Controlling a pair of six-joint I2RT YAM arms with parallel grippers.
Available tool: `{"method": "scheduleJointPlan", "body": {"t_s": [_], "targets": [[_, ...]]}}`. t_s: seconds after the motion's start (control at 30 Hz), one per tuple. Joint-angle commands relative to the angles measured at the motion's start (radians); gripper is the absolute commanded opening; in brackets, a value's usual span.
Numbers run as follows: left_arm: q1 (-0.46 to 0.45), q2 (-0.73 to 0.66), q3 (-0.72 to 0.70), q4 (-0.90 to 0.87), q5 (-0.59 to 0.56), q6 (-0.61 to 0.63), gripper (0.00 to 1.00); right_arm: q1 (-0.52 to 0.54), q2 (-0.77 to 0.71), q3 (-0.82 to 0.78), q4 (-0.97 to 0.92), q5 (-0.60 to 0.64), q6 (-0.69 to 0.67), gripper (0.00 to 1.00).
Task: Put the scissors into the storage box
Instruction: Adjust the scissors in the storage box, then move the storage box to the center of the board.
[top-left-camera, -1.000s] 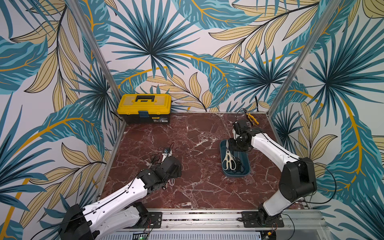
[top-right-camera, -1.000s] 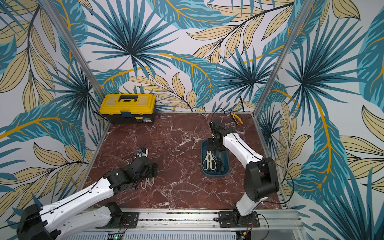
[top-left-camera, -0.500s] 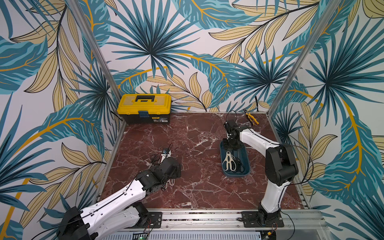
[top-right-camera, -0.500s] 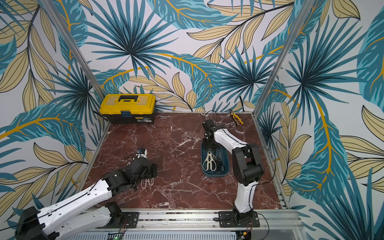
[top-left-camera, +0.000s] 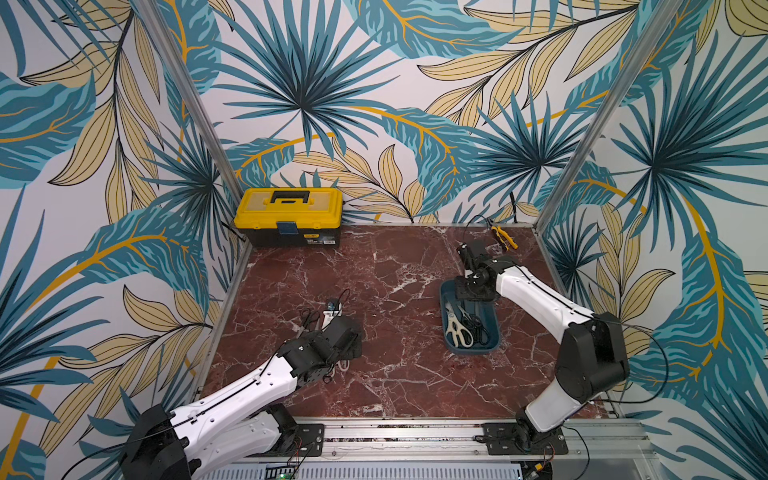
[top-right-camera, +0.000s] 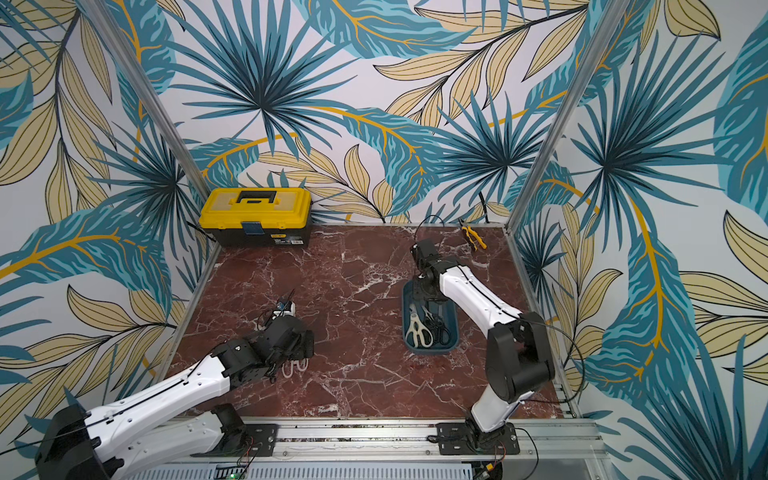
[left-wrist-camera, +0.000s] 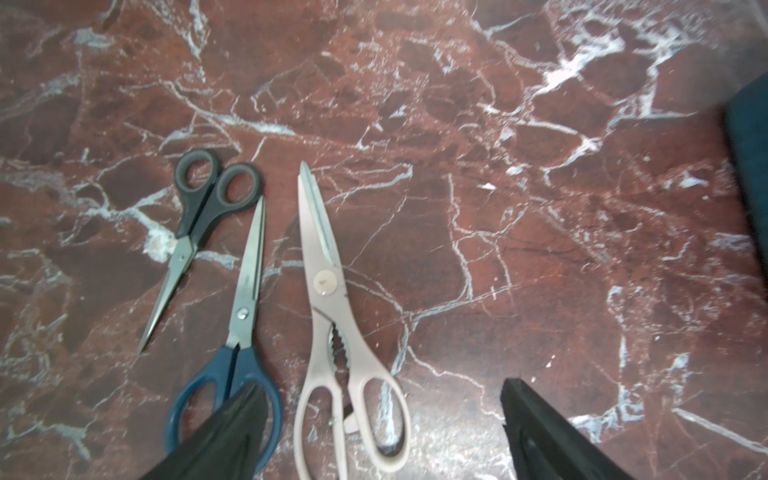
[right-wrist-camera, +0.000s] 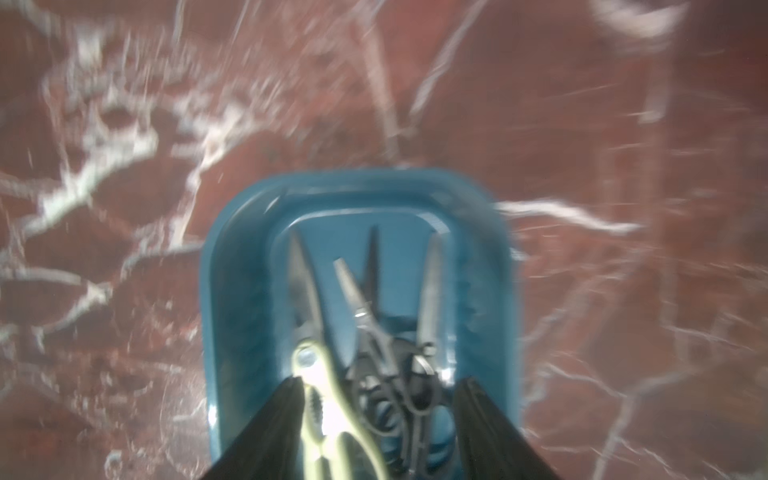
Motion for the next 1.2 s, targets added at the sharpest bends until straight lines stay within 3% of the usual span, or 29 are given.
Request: {"method": "scheduleJointPlan", "body": {"t_s": [0.0, 0.2, 0.47, 0.67, 0.73, 0.9, 1.17], "targets": [[0.006, 0.001, -0.010, -0.038, 0.023, -0.028, 0.92, -0.087, 0.017, -0.037, -0.063, 0.069, 0.002, 0.67], [0.006, 0.065, -0.020, -0.001, 0.096, -0.053, 0.89, -0.145, 0.096, -0.055, -0.082, -0.021, -0.022, 0.65], [0.006, 0.160, -0.024, -0.002, 0.111, -0.112, 0.80, -0.146, 0.180, -0.061, -0.081, -0.073, -0.022, 0.51], [0.018, 0.145, -0.049, -0.030, 0.084, -0.137, 0.75, -0.143, 0.196, -0.080, -0.062, -0.124, -0.017, 0.40], [0.023, 0.133, -0.072, -0.009, 0.092, -0.132, 0.69, -0.139, 0.190, -0.094, -0.049, -0.152, -0.015, 0.36], [0.033, 0.118, -0.125, 0.049, 0.086, -0.129, 0.67, -0.124, 0.181, -0.125, -0.030, -0.177, -0.001, 0.28], [0.039, 0.129, -0.154, 0.107, 0.087, -0.095, 0.62, -0.033, 0.201, -0.121, 0.001, -0.200, 0.040, 0.27]]}}
